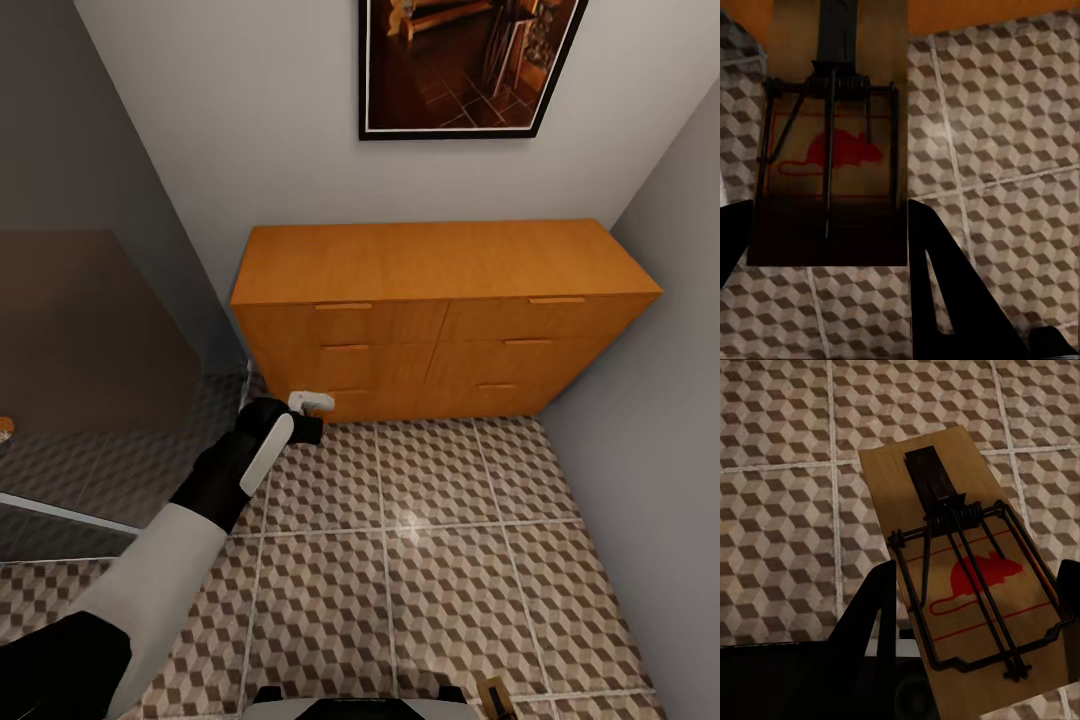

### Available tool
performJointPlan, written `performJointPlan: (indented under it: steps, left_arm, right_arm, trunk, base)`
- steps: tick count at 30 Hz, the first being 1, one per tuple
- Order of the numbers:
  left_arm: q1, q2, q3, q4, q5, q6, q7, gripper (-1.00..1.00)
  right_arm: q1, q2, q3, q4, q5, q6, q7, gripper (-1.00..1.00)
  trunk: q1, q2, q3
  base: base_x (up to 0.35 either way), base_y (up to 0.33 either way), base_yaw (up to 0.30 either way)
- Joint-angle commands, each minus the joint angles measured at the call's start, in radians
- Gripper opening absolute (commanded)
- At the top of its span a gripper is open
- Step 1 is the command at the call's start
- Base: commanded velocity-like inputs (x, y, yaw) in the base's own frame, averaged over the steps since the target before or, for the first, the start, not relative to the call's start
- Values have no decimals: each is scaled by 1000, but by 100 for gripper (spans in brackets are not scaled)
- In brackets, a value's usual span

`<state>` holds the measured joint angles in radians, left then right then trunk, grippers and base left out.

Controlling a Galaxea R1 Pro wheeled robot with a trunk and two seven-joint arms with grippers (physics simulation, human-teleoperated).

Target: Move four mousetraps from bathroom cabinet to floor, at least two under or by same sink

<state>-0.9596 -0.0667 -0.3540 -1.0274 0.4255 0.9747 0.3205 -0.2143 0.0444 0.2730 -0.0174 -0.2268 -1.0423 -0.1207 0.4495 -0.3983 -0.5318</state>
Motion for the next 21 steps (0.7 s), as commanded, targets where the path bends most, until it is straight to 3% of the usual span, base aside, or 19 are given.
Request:
performJointPlan:
  steps: [1,4,7,10,11,13,15,18,21]
  left_arm:
    - [7,0,-2,8,7,-12,9,-100]
    - [60,0,-2,87,6,-157,6,-100]
    - [82,0,-8,175,6,-244,4,-100]
    - [94,-1,-46,302,6,-346,-15,-100]
    - [96,-1,-67,355,6,-396,-26,-100]
    - [101,-2,-118,533,6,-563,-58,-100]
    - [102,-3,-140,686,6,-716,-100,-100]
    - [104,-4,-151,858,6,-850,-186,-100]
    - [105,-3,-154,1004,6,-915,-262,-100]
  right_arm:
    - [0,0,9,0,-3,-2,-8,-100]
    - [0,0,8,0,-3,-2,-8,-100]
    - [0,0,8,0,-3,-2,-8,-100]
    - [0,0,8,0,-3,-2,-8,-100]
    - [0,0,8,0,-3,-2,-8,-100]
    - [0,0,8,-1,-3,-2,-8,-100]
    - [0,-1,8,-1,-3,-2,-8,-100]
    - [0,-1,8,-1,-3,-2,-8,-100]
    - [0,-2,8,-1,-2,-2,-8,-100]
  trunk:
    - [0,-2,-1]
    - [0,-2,-1]
    - [0,-2,-1]
    - [0,-2,-1]
    - [0,-2,-1]
    - [0,-2,-1]
    - [0,-2,-1]
    - [0,-2,-1]
    - [0,-2,-1]
  base:
    - [0,0,0]
    - [0,0,0]
    - [0,0,0]
    - [0,0,0]
    - [0,0,0]
    - [0,0,0]
    - [0,0,0]
    - [0,0,0]
    - [0,0,0]
